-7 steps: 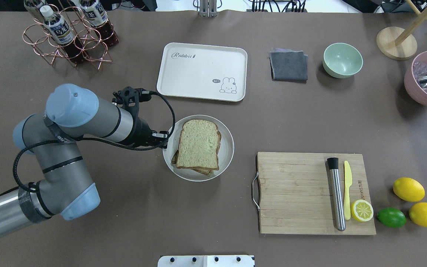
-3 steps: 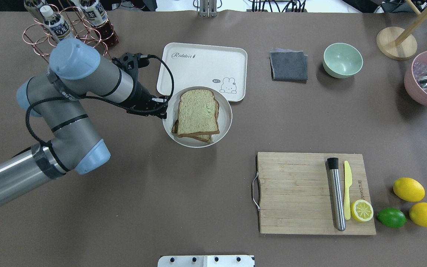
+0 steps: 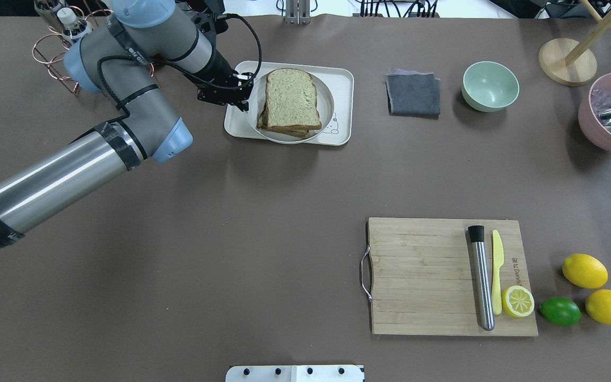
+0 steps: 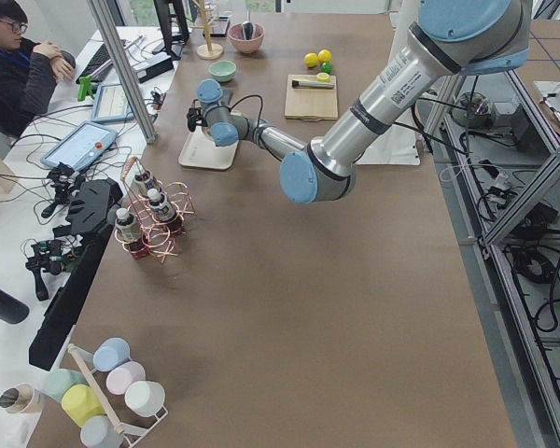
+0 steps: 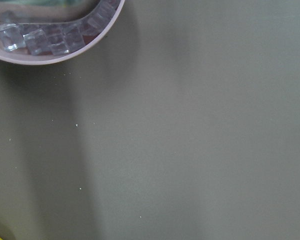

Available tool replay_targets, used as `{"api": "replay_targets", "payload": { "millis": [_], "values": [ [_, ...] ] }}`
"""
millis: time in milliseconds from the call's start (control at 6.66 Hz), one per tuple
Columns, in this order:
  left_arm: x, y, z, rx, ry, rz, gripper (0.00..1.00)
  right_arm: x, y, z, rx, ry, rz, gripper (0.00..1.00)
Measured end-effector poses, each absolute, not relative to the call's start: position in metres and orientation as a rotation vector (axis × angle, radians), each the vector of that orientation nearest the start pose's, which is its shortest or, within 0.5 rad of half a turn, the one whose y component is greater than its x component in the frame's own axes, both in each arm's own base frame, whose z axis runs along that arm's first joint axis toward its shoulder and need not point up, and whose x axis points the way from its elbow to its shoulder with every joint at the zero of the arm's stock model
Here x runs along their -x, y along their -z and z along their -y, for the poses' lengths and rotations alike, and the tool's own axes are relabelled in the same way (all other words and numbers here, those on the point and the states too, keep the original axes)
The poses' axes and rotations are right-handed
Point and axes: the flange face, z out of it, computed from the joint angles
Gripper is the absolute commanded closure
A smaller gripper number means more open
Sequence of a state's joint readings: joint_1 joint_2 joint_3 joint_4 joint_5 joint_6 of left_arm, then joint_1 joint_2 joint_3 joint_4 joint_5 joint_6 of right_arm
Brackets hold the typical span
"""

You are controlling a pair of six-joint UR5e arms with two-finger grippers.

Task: Make sandwich and place on tray
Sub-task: 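Slide the plate with the left gripper farther from the robot onto the tray, then release the plate on the tray and open the left gripper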

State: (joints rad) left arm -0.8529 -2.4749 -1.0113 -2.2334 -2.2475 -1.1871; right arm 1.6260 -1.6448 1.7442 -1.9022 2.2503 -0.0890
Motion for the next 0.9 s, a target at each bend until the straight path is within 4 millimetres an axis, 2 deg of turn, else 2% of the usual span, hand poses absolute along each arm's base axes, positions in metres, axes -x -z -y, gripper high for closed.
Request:
{"api": "replay_targets", "payload": {
  "millis": [300, 751, 901],
  "values": [
    [-0.508, -0.256, 0.697, -0.074, 0.105, -1.107, 1.00, -0.095, -0.646, 0.433, 0.175, -0.047, 0.691, 0.00],
    [-0.518, -0.271, 0.713, -0.087, 0.123, -1.082, 1.00, -0.095, -0.648, 0.431, 0.178, -0.048, 0.691, 0.00],
    [-0.518, -0.269, 0.713, -0.094, 0.122, -1.086, 0.30, -0.095, -0.648, 0.431, 0.178, -0.048, 0.691, 0.00]
  ]
}}
